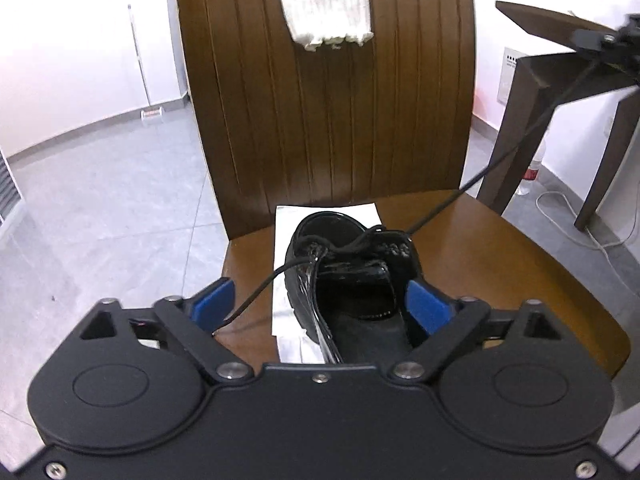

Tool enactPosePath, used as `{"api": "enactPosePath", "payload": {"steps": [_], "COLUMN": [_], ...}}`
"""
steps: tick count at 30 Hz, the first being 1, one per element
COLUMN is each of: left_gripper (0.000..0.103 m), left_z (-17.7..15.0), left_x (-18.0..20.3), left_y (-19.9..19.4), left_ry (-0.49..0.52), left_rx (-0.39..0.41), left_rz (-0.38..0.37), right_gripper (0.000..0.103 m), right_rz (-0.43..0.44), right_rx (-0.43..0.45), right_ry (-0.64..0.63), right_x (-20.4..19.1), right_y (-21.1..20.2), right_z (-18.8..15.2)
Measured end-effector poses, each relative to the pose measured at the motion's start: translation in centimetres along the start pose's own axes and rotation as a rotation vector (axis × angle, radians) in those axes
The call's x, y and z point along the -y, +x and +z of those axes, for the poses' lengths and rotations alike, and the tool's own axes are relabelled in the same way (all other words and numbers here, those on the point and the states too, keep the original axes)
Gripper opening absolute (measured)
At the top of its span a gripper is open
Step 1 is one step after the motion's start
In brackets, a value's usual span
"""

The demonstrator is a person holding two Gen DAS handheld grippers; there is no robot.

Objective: Lace up shoes with both hands

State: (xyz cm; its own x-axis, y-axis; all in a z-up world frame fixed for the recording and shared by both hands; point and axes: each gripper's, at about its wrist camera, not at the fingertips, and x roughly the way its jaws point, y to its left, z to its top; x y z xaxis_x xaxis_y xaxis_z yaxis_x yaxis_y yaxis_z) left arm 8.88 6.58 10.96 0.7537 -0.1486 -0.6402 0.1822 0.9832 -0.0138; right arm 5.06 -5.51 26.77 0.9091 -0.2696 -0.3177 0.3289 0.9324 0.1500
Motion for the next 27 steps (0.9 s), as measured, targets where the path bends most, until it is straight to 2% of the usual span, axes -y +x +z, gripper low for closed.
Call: {"api": "enactPosePath", "payload": {"steps": [3, 9, 11, 14, 16, 24, 27], "left_gripper": [0.069, 0.055, 0.053, 0.042, 0.015, 0.013, 0.014], "left_z": [0.1, -0.2, -0.4, -0.7, -0.9, -1.6, -1.8], "left_x": [-0.8, -2.0, -2.1, -2.2, -2.5, -4.0, -4.1], "left_y": [0.8, 2.2, 2.4, 2.6, 2.7, 2.9, 3.1], "left_ry": [-0.041, -0.126, -0.133, -0.147, -0.171, -0.225, -0.221], "left_rx": [-0.005, 0.006, 0.01, 0.026, 0.04, 0.084, 0.1], "left_rz": [-0.027, -0.056, -0.068, -0.086, -0.101, -0.161, -0.174], "right_gripper": [0.003, 0.003, 0.003, 0.003, 0.003, 0.003, 0.003], "right_rz": [-0.014, -0.018, -0.027, -0.031, -0.028, 0.042, 0.042], "right_rx": [-0.019, -0.114, -0.143, -0.191, -0.233, -0.377, -0.406], "right_ry": [-0.13, -0.295, -0.366, -0.467, -0.54, -0.964, -1.145], "right_x": [-0.8, -2.5, -3.1, -4.1, -4.9, -11.1, -13.8], "right_y": [-0.3, 0.3, 0.5, 0.7, 1.1, 3.3, 4.2], "right_z": [0.8, 2.7, 3.6, 4.8, 5.4, 5.3, 5.4]}}
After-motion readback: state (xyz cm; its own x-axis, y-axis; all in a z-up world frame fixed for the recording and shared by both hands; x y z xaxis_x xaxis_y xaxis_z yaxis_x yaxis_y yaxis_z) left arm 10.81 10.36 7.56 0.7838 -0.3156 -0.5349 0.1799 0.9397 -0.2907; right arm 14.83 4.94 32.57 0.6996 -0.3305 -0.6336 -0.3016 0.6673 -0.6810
